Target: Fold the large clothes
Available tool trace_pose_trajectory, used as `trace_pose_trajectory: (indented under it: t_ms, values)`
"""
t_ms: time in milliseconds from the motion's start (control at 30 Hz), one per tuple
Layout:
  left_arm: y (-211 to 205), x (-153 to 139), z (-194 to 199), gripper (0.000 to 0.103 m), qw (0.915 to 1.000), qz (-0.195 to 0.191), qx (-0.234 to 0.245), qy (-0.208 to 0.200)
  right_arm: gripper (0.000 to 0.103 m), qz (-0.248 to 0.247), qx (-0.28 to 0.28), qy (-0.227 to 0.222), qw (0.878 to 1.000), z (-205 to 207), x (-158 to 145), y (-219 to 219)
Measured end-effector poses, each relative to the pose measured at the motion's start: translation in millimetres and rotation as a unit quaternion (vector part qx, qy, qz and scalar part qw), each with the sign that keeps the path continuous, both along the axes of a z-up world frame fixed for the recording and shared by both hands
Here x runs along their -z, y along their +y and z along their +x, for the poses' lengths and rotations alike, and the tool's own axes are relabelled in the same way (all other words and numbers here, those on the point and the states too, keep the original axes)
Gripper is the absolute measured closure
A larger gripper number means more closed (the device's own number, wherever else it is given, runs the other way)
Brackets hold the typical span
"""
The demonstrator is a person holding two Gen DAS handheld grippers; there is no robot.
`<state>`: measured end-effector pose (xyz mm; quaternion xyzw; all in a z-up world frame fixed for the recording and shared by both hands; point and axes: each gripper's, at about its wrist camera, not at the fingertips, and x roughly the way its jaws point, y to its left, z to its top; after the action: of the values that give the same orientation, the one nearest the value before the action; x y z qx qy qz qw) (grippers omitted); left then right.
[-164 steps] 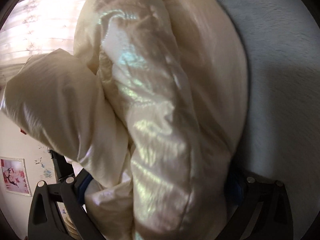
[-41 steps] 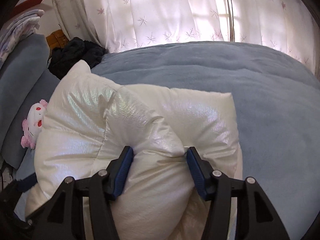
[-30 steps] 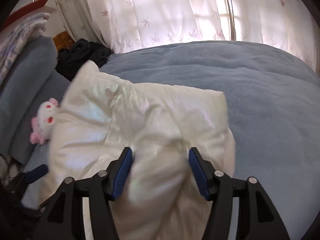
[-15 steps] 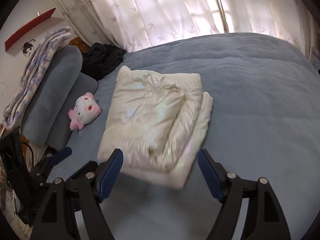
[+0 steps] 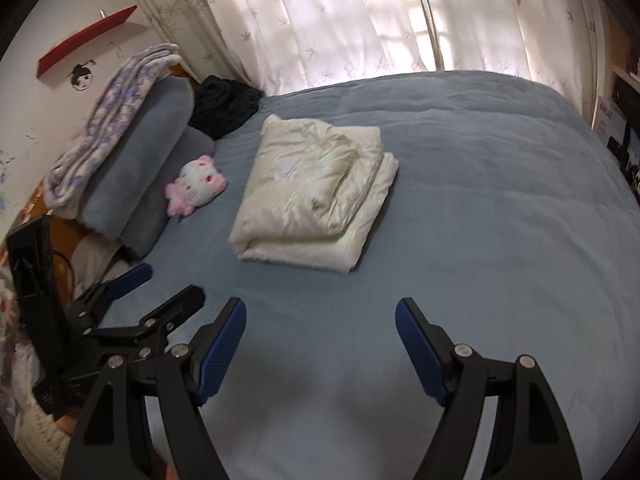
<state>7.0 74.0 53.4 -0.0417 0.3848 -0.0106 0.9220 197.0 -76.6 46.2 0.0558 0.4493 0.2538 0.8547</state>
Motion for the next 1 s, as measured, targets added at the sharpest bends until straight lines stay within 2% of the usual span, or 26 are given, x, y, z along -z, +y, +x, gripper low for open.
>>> trace_pose_trajectory:
  t_ms: [233,333,433,600,700,767,833,1000]
  values:
    - [-15,-20,-58,0.001,0.9994,-0.033,0.003,-0.009,0.026,0.016,-0.008,-0.034,0.999,-74,-39,-41]
    - [-27,-21,-78,0.001,0.9996,-0.024,0.002,-0.014,0.025,0.017,-0.005,-0.041,0.999,-98,-41,-57]
    - [-40,-18,-100,0.001,0.9997,-0.009,-0.007,-0.023,0.025,0.004,0.006,-0.051,0.999,-116,-34,-69]
    - [-60,-2,-132,0.001,0.9995,-0.002,-0.017,-0.027,0.025,-0.028,0.06,-0.082,0.994,-151,-6,-92]
    - [-71,10,-147,0.001,0.9994,0.0,-0.027,-0.022,0.025,-0.025,0.079,-0.069,0.994,-168,18,-105]
    - [-77,17,-156,0.001,0.9994,-0.002,-0.029,-0.016,0.025,-0.01,0.077,-0.043,0.996,-177,29,-112]
    - [-82,19,-164,0.001,0.9993,-0.001,-0.032,-0.017,0.025,0.003,0.067,-0.031,0.997,-186,30,-117]
    - [-100,19,-179,0.001,0.9993,0.007,-0.028,-0.022,0.025,0.003,0.069,-0.057,0.996,-212,17,-129]
